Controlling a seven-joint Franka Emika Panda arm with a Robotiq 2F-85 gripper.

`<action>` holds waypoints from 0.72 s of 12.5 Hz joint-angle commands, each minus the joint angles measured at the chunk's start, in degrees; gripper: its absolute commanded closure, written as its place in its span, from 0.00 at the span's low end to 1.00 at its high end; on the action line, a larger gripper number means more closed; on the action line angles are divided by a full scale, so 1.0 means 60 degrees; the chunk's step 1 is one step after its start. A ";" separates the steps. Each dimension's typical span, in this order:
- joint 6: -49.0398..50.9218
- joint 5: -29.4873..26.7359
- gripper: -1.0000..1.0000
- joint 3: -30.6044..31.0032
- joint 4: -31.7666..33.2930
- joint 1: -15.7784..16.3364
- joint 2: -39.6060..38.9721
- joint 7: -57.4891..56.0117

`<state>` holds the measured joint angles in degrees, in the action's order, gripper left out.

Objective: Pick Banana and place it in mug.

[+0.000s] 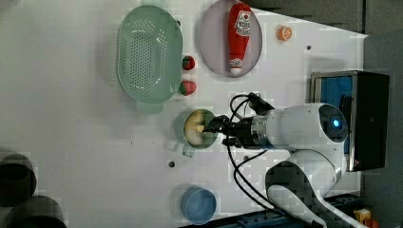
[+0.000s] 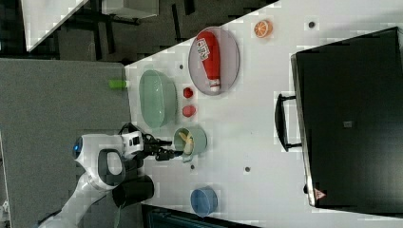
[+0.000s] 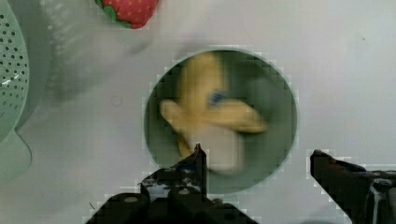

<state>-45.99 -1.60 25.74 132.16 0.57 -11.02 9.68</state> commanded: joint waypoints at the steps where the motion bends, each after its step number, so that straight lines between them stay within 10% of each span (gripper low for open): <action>1: -0.0691 0.0163 0.00 0.0024 -0.0214 0.0093 -0.0085 0.0988; 9: 0.1647 0.0138 0.00 -0.1318 -0.1048 -0.0243 0.2826 0.0508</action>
<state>-37.12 -1.01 19.37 128.80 0.42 1.91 13.07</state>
